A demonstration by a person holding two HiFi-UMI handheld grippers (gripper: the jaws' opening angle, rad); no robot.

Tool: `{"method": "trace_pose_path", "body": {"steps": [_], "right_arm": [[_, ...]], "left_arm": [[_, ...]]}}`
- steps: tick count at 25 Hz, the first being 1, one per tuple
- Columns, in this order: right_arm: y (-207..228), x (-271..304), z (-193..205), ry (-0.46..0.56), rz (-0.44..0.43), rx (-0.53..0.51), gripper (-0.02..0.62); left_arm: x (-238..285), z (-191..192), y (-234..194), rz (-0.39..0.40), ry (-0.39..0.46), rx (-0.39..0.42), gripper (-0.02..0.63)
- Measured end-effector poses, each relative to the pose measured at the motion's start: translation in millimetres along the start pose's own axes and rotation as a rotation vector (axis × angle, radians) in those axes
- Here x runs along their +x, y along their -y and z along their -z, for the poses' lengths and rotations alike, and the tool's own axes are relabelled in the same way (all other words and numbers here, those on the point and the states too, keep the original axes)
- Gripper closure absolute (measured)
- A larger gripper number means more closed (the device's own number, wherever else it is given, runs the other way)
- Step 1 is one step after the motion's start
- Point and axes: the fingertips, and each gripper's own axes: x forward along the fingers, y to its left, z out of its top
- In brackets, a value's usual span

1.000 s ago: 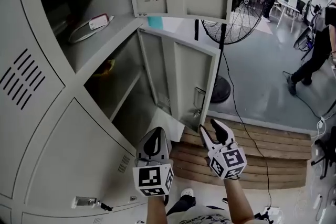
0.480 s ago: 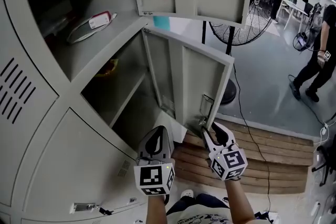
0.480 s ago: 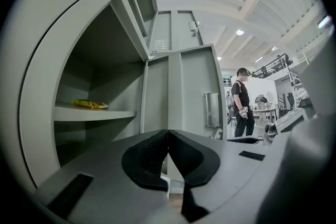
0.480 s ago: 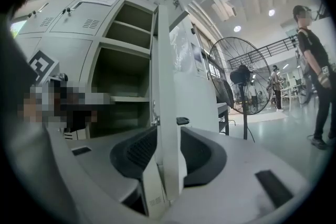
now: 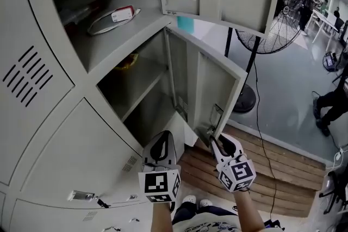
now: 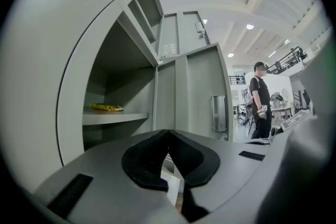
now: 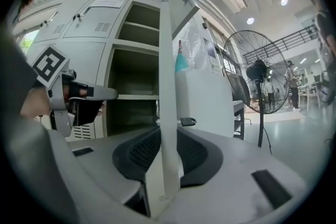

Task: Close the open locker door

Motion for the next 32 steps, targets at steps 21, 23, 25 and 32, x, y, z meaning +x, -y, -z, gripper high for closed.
{"method": "trace_pose_path", "body": {"steps": [21, 23, 25, 32], "right_arm": [[-125.3, 22.6, 2.6, -0.009, -0.317, -0.067, 0.476], [-133.5, 26.2, 2.6, -0.009, -0.330, -0.067, 0.482], [-140.7, 29.5, 3.0, -0.013, -0.337, -0.064, 0.486], [-169.4, 47.7, 3.1, -0.019, -0.384, -0.054, 0.520]], "left_arm": [[-114.3, -0.6, -71.6, -0.354, 0.009, -0.007, 0.601], [-127.1, 0.5, -79.3, -0.385, 0.009, -0.009, 0.601], [-138.5, 2.0, -85.2, -0.412, 0.008, -0.013, 0.601], [-172.8, 0.0, -96.2, -0.489, 0.021, -0.019, 0.601]]}}
